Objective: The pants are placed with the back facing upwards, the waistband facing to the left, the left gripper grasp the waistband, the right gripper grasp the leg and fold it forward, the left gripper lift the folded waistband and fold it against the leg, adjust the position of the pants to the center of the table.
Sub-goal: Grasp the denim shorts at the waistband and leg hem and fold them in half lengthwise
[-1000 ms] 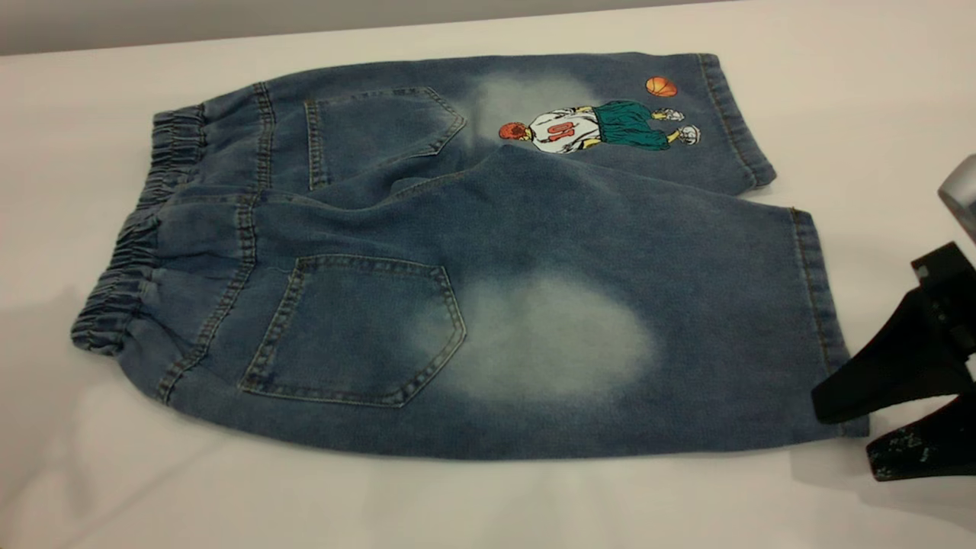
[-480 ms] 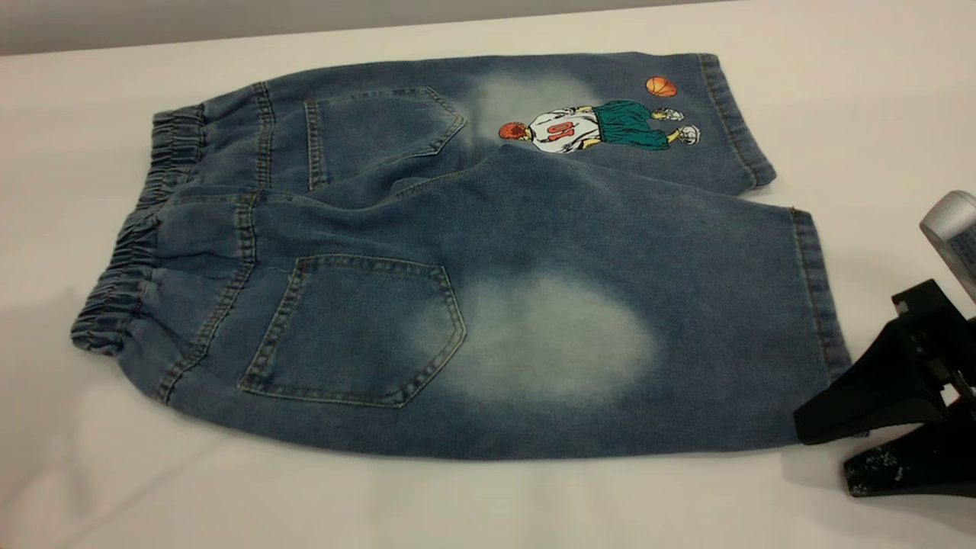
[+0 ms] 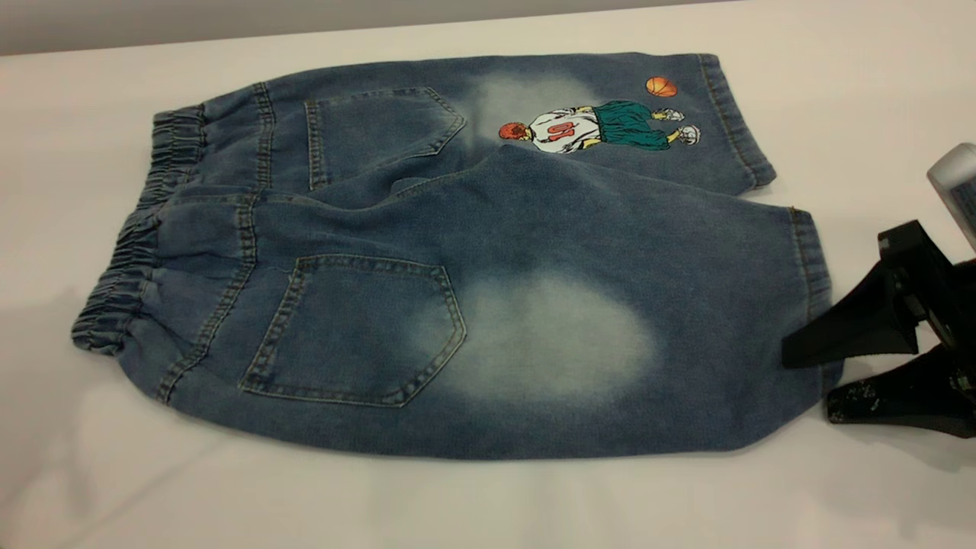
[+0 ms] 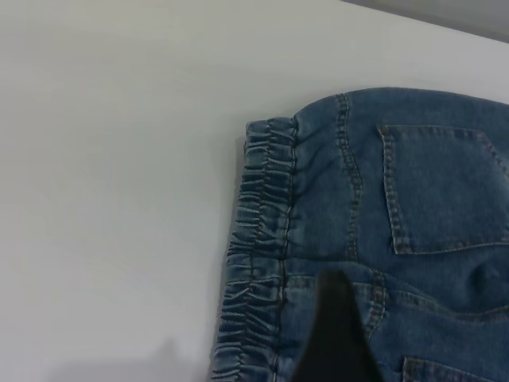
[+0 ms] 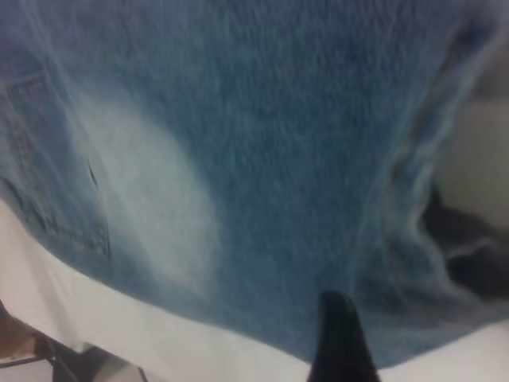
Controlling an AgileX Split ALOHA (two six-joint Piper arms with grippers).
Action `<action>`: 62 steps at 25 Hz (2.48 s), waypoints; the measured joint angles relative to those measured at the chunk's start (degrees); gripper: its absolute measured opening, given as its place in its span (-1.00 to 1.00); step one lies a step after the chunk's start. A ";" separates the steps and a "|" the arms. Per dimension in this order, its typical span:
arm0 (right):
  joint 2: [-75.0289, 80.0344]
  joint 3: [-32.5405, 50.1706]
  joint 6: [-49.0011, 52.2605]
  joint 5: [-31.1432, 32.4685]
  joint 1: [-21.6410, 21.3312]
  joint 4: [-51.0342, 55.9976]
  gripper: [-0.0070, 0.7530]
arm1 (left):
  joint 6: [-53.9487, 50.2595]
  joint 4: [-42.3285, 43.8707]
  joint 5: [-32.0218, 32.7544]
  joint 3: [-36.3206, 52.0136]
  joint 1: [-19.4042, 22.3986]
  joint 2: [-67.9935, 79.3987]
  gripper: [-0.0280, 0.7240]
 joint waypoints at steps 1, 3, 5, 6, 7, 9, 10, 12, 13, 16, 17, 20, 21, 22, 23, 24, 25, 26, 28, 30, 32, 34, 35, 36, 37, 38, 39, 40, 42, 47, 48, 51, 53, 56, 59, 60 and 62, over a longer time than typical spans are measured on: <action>0.00 0.00 0.00 0.00 0.00 0.00 0.05 | 0.00 0.00 0.00 0.00 0.00 0.00 0.32; 0.00 -0.07 0.00 0.14 0.00 0.00 0.05 | 0.00 0.00 0.00 0.00 0.00 0.00 0.32; 0.00 -0.75 0.00 1.02 0.00 -0.13 0.05 | 0.00 0.00 0.00 0.00 0.00 0.00 0.32; 0.00 -1.23 0.00 1.57 0.00 -0.07 0.05 | 0.00 0.00 0.00 0.00 0.00 0.00 0.32; 0.00 -1.74 0.00 2.42 0.00 0.00 0.05 | 0.00 0.00 0.00 0.00 0.00 0.00 0.32; 0.00 -2.45 0.00 6.86 0.00 0.07 0.05 | 0.00 0.00 0.00 0.00 0.00 0.00 0.32; 0.00 -2.76 0.00 8.66 0.00 -0.01 0.05 | 0.00 0.00 0.00 0.00 0.00 0.00 0.32; 0.00 -2.76 0.00 11.65 0.00 -0.02 0.05 | 0.00 0.00 0.07 0.00 0.00 0.00 0.32; 0.00 -2.76 0.00 12.51 0.00 -0.16 0.05 | 0.00 0.00 0.28 0.00 0.00 0.00 0.32; 0.00 -2.71 0.00 12.54 0.00 -0.14 0.05 | 0.00 0.00 0.46 0.00 0.00 0.00 0.32; 0.00 -2.71 0.00 11.79 0.00 -0.14 0.05 | 0.00 0.00 0.46 0.00 0.00 0.00 0.32; 0.00 -2.71 0.00 5.75 0.00 -0.14 0.05 | 0.00 0.00 0.46 0.00 0.00 0.00 0.32; 0.00 -2.71 0.00 3.86 0.00 -0.14 0.05 | 0.00 0.00 0.46 0.00 0.00 0.00 0.32; 0.00 -2.71 0.00 2.20 0.00 -0.14 0.05 | 0.00 0.00 0.46 0.00 0.00 0.00 0.32; 0.00 -2.71 0.00 1.27 0.00 -0.14 0.05 | 0.00 0.00 0.46 0.00 0.00 0.00 0.32; 0.00 -2.71 0.00 1.07 0.00 -0.32 0.05 | 0.00 0.00 0.46 0.00 0.00 0.00 0.32; 0.00 -2.71 0.00 1.06 0.00 -0.96 0.05 | 0.00 0.00 0.46 0.00 0.00 0.00 0.32; 0.00 -2.71 0.00 1.04 0.00 -2.16 0.05 | 0.00 0.00 0.46 0.00 0.00 0.00 0.32; 0.00 -2.71 0.00 1.54 0.00 -3.22 0.05 | 0.00 0.00 0.46 0.00 0.00 0.00 0.32; 0.00 -2.71 0.06 5.51 0.00 -2.35 0.05 | 0.00 0.00 0.46 0.00 0.00 0.00 0.32; 0.00 -2.71 0.06 10.72 0.00 -0.97 0.05 | 0.00 0.00 0.46 0.00 0.00 0.00 0.32; 0.00 -2.71 0.06 15.95 0.00 -2.08 0.05 | 0.00 0.00 0.46 0.00 0.00 0.00 0.32; 0.00 -2.71 0.06 18.01 0.00 -2.98 0.05 | 0.00 0.00 0.52 0.00 0.00 0.00 0.32; 0.00 -2.71 0.06 20.07 0.00 -3.38 0.05 | 0.00 0.00 0.52 0.00 0.00 0.00 0.32; 0.00 -2.71 0.06 21.68 0.00 -3.24 0.05 | 0.00 0.00 0.65 0.00 0.00 0.00 0.32; 0.00 -2.71 0.06 22.35 0.00 -2.51 0.05 | 0.00 0.00 0.72 0.00 0.00 0.00 0.32; 0.00 -2.71 0.06 22.63 0.00 -1.20 0.05 | 0.00 0.00 0.79 0.00 0.00 0.00 0.32; 0.00 -2.71 0.06 22.56 0.00 -0.18 0.05 | 0.00 0.00 0.94 0.00 0.00 0.00 0.32; 0.00 -2.71 0.06 21.80 0.00 0.12 0.05 | 0.00 0.00 1.17 0.00 0.00 0.00 0.32; 0.00 -2.66 0.06 10.41 0.00 -1.09 0.05 | 0.00 0.00 1.17 0.00 0.00 0.00 0.32; -0.07 -2.66 0.06 7.55 0.00 -0.39 0.05 | 0.00 0.00 1.17 0.00 0.00 0.00 0.32; -0.36 -2.66 0.06 0.99 0.00 -0.97 0.05 | 0.00 0.00 1.23 0.00 0.00 0.00 0.32; -0.61 -2.66 0.01 -1.05 0.00 -3.67 0.04 | 0.00 -0.07 1.17 0.00 0.00 0.00 0.32; -1.71 -2.71 0.01 -3.22 0.00 -7.58 0.03 | -0.05 -0.12 0.85 0.00 0.00 0.00 0.32; -3.83 -3.00 0.07 -5.05 -0.14 -7.85 0.03 | -0.05 -0.12 0.79 0.00 0.00 0.00 0.32; -4.90 -3.07 0.07 -5.48 -0.62 -7.07 0.03 | -0.05 -0.12 0.79 0.00 0.00 0.00 0.32; -7.31 -3.13 0.07 -6.03 -1.70 -7.82 0.04 | -0.05 -0.12 0.91 0.00 0.00 0.00 0.32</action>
